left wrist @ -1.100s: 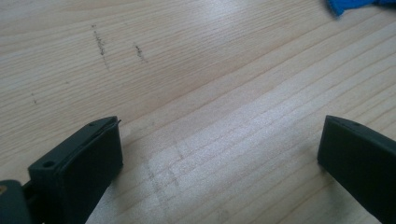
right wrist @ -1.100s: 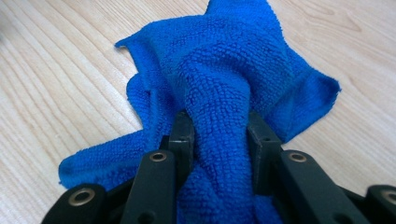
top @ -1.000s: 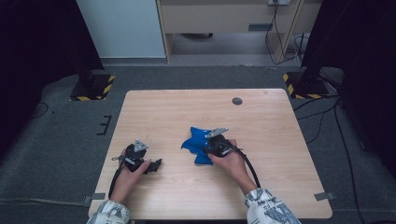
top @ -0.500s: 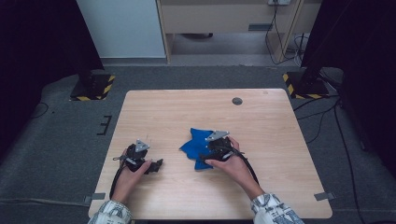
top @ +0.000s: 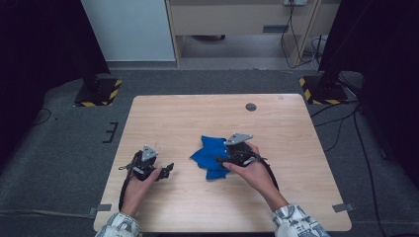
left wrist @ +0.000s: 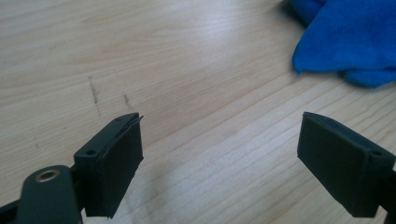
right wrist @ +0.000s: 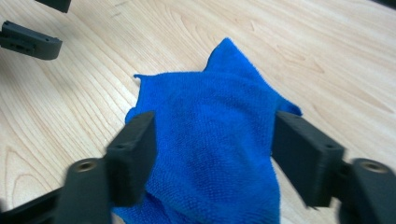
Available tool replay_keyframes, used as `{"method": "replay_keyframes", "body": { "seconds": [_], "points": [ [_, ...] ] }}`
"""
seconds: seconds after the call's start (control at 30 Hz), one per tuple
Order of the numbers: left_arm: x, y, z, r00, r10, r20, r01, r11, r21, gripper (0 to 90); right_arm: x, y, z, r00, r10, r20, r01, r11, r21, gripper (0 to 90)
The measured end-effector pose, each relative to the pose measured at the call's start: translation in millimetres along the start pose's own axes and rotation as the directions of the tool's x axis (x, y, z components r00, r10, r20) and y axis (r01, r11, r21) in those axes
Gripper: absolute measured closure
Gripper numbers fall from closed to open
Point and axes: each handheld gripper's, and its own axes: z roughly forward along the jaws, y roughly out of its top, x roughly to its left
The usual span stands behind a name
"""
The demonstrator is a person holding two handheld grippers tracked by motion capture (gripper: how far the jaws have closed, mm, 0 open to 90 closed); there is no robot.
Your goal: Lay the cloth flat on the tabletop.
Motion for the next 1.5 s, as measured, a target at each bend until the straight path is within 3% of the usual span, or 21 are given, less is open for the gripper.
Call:
{"method": "replay_keyframes", "body": {
  "seconds": [0.13, 0.37, 0.47, 0.53, 0.57, 0.63, 0.8, 1.03, 1.17, 1.5],
  "points": [
    [-9.7, 6.4, 1.3, 0.9996, -0.006, 0.028, 0.007, 0.9995, -0.032, 16.9, -2.6, 5.4, -5.3, 0.9999, -0.006, -0.009, 0.006, 0.9999, -0.012, 46.0],
    [-27.8, 21.1, 16.0, 0.9968, 0.034, 0.072, -0.033, 0.9992, -0.021, 28.3, -9.9, 4.3, -8.3, 0.9997, -0.023, -0.003, 0.023, 0.9997, -0.01, 72.3],
    [-30.7, 28.9, 23.0, 0.9956, 0.021, 0.091, -0.018, 0.9995, -0.026, 31.6, -12.4, 0.8, -7.3, 0.9997, -0.023, -0.001, 0.023, 0.9997, -0.009, 81.6],
    [-31.3, 37.8, 31.2, 0.994, 0.048, 0.099, -0.048, 0.9989, -0.003, 32.2, -13.3, -1.8, -6.4, 0.9998, -0.015, -0.014, 0.015, 0.9999, -0.003, 87.6],
    [-29.7, 41.7, 35.8, 0.9929, 0.04, 0.112, -0.04, 0.9992, -0.001, 32.3, -13.8, -3.2, -6.5, 0.9996, -0.016, -0.023, 0.016, 0.9999, -0.002, 88.9],
    [-28.0, 44.5, 42.1, 0.9931, 0.011, 0.116, -0.01, 0.9999, -0.003, 33.5, -14.6, -6.3, -7.1, 0.9996, -0.021, -0.02, 0.021, 0.9998, 0.001, 89.5],
    [-33.5, 43.1, 49.7, 0.9913, 0.04, 0.125, -0.045, 0.9985, 0.033, 33.9, -23.5, -11.7, -9.5, 1.0, -0.003, -0.003, 0.003, 1.0, 0.005, 89.3],
    [-35.5, 39.4, 53.2, 0.9915, 0.03, 0.127, -0.037, 0.9981, 0.049, 33.3, -31.2, -23.4, -5.9, 0.9997, 0.013, 0.022, -0.014, 0.999, 0.041, 88.7],
    [-35.9, 38.8, 55.1, 0.9912, 0.028, 0.129, -0.035, 0.998, 0.052, 33.3, -27.3, -29.1, -1.4, 0.9999, -0.005, 0.009, 0.004, 0.997, 0.078, 88.2],
    [-35.8, 37.3, 59.3, 0.9903, 0.019, 0.137, -0.026, 0.9984, 0.051, 33.6, -14.6, -36.0, 5.2, 0.9994, -0.004, -0.035, 0.007, 0.9961, 0.088, 88.5]
  ]
}}
